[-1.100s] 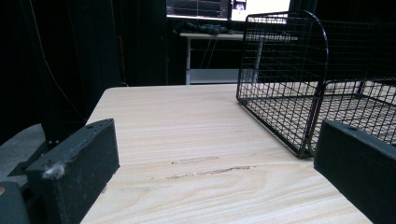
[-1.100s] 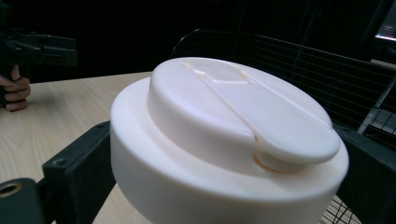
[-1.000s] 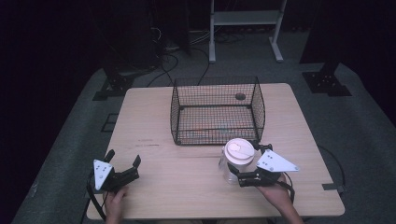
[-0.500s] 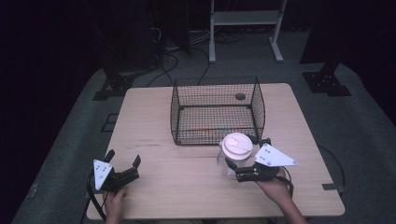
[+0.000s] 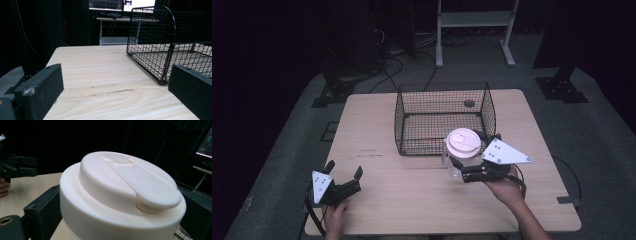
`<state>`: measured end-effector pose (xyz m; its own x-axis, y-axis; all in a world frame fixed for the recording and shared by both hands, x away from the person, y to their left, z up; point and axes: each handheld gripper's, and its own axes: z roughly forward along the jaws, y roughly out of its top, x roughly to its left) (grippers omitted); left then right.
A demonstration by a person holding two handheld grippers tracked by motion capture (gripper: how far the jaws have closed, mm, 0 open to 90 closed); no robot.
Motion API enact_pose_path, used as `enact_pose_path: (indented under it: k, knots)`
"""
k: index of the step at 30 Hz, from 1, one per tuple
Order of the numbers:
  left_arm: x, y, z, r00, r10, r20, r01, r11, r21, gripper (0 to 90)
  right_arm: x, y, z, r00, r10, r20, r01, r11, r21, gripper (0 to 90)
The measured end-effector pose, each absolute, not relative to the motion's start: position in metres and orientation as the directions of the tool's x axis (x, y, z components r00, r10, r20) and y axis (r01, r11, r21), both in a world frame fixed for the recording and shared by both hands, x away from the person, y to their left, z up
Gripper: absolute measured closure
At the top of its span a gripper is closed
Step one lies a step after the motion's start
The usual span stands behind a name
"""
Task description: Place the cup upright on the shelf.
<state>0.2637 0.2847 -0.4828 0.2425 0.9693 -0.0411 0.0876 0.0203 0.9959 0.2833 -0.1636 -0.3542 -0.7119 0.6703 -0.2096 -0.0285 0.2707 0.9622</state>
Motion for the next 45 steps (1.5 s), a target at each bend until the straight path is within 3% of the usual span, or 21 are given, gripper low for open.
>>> enact_pose_path:
  k: [28,45]
  knots:
    - [0.264,0.285,-0.483,0.244,0.969,-0.048,0.086,0.028,0.996,0.0,0.324,-0.142,-0.279,-0.686,0.686,-0.243,-0.078,0.263,0.962,4.1]
    - [0.264,0.286,-0.483,0.247,0.967,-0.056,0.085,0.036,0.996,0.0,0.379,-0.124,-0.276,-0.635,0.732,-0.248,-0.062,0.271,0.961,4.1]
